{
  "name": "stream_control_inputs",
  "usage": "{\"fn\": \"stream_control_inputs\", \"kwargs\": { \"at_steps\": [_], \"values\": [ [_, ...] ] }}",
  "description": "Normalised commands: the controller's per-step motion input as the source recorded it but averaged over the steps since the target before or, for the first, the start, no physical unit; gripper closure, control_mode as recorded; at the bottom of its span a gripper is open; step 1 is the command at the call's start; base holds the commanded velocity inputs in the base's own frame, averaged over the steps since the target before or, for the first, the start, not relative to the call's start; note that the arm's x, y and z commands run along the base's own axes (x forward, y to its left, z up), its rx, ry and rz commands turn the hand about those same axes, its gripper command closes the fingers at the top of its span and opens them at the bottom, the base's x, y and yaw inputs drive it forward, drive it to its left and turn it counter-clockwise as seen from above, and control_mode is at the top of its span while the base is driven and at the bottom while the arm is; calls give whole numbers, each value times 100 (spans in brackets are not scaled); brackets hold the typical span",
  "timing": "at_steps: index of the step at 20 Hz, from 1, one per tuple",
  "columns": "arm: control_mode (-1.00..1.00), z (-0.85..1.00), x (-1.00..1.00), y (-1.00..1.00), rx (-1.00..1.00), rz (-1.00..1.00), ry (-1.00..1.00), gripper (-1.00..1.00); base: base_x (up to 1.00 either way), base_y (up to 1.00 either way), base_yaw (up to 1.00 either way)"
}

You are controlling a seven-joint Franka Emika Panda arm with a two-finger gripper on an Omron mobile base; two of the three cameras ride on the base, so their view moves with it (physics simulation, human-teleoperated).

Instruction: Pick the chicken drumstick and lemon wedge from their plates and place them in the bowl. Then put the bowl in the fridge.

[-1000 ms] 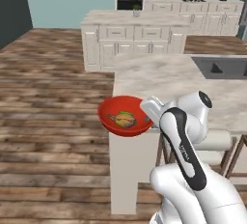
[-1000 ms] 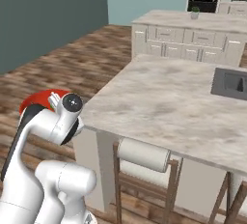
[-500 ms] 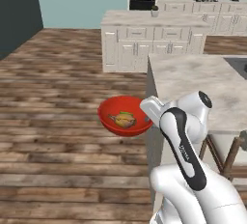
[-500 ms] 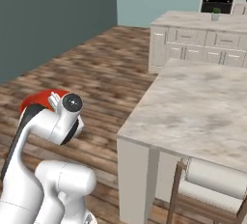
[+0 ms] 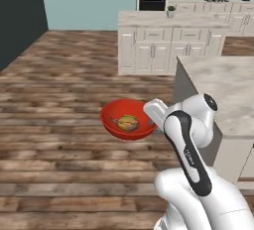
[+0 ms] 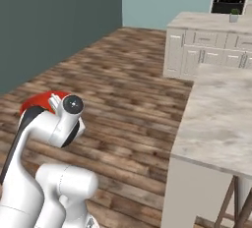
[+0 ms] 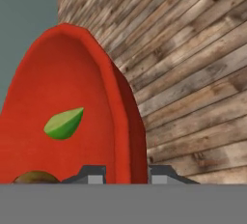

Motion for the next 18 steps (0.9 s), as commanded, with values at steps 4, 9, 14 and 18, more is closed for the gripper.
{"fn": "stream_control_inputs", "kwargs": {
  "at_steps": [4, 9, 14, 18],
  "values": [
    [100, 0, 0, 0, 0, 0, 0, 100, 60, 60, -25],
    [100, 0, 0, 0, 0, 0, 0, 100, 66, 42, -41],
    [100, 0, 0, 0, 0, 0, 0, 100, 66, 42, -41],
    [100, 0, 0, 0, 0, 0, 0, 100, 63, 46, -36]
  ]
}}
